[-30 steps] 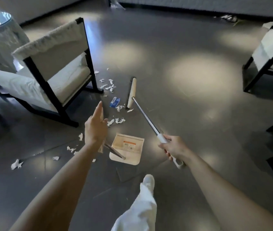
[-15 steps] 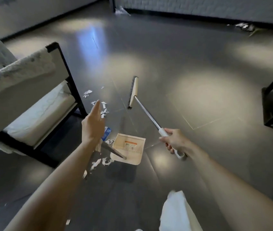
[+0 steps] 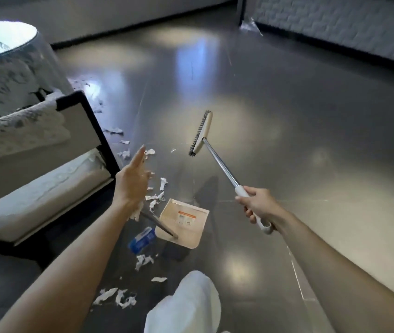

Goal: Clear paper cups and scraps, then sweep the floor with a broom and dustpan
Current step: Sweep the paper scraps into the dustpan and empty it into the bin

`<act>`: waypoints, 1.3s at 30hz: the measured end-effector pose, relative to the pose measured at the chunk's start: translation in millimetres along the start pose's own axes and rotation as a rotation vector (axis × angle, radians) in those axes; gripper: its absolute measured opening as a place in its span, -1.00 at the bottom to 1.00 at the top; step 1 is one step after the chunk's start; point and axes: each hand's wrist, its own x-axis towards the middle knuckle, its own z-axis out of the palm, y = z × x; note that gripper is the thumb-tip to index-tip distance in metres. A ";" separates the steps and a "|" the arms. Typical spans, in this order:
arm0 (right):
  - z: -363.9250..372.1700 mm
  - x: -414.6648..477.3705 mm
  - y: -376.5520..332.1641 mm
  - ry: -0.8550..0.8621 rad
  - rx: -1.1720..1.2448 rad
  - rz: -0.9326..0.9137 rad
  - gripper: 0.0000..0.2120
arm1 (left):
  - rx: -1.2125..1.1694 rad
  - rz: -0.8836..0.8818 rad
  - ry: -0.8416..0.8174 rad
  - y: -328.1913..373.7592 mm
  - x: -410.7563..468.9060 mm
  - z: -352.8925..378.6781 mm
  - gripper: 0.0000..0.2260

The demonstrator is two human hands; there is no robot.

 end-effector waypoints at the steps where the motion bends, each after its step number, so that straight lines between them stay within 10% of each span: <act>1: -0.4 31.1 -16.1 -0.022 0.001 -0.002 -0.70 | -0.002 -0.022 0.018 2.8 25.0 7.9 -0.42; 28: 131.3 843.1 -517.3 -0.495 -0.236 0.001 -0.74 | -0.076 -0.349 0.479 -33.7 843.3 166.8 -0.43; 39: 293.7 1098.9 -713.2 -0.671 -0.328 -0.036 -0.79 | -0.005 -0.452 0.628 -96.1 1132.4 131.8 -0.43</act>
